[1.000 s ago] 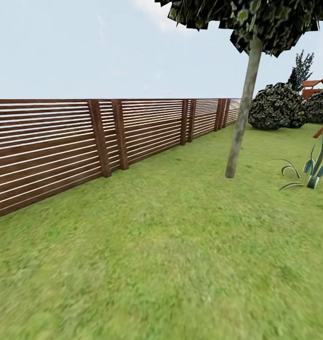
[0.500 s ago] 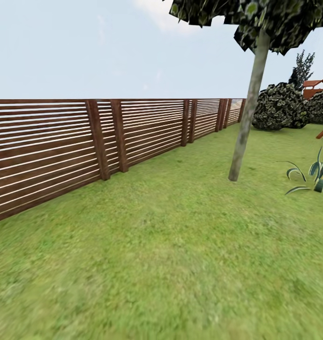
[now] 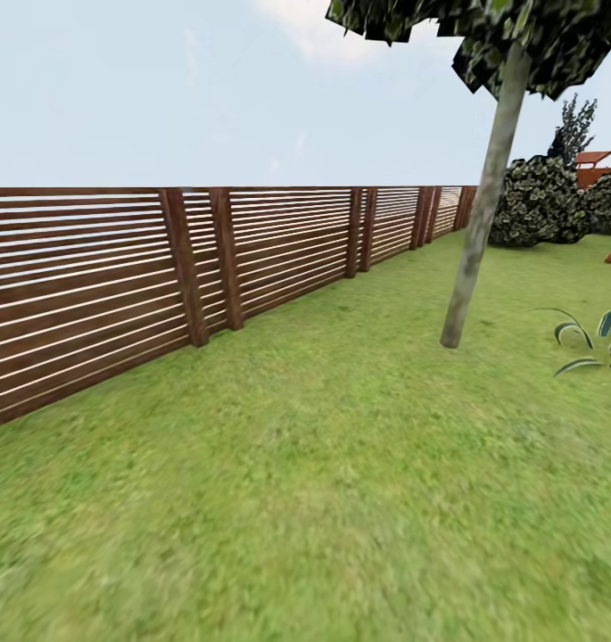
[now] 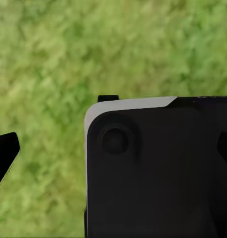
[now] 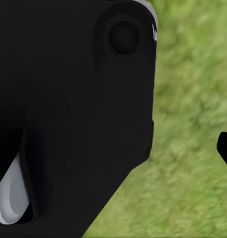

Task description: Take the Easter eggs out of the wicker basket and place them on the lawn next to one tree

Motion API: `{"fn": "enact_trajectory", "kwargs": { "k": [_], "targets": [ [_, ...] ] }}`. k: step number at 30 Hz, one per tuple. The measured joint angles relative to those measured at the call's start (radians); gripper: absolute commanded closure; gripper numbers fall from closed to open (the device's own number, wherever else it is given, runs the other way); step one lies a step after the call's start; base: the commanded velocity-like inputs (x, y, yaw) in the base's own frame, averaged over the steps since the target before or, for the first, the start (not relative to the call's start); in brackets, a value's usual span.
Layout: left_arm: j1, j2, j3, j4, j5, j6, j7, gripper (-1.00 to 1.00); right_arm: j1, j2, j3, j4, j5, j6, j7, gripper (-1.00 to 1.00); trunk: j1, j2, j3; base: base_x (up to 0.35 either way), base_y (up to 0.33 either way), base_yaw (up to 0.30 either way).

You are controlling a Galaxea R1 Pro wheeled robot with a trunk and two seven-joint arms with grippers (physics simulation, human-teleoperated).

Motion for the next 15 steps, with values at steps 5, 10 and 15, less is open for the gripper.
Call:
{"fn": "enact_trajectory", "kwargs": {
  "k": [5,10,15],
  "targets": [
    [0.000,0.000,-0.001,0.000,0.000,0.000,0.000,-1.00,0.000,0.000,0.000,0.000,0.000,0.000,0.000,-1.00,0.000,0.000,0.000,0.327,0.092,0.000],
    [0.000,-0.001,0.000,0.000,-0.001,0.000,0.000,-1.00,0.000,0.000,0.000,0.000,0.000,0.000,0.000,-1.00,0.000,0.000,0.000,0.327,0.052,0.000],
    [0.000,-0.001,0.000,0.000,-0.001,0.000,0.000,-1.00,0.000,0.000,0.000,0.000,0.000,0.000,0.000,-1.00,0.000,0.000,0.000,0.327,0.012,0.000]
  ]
}}
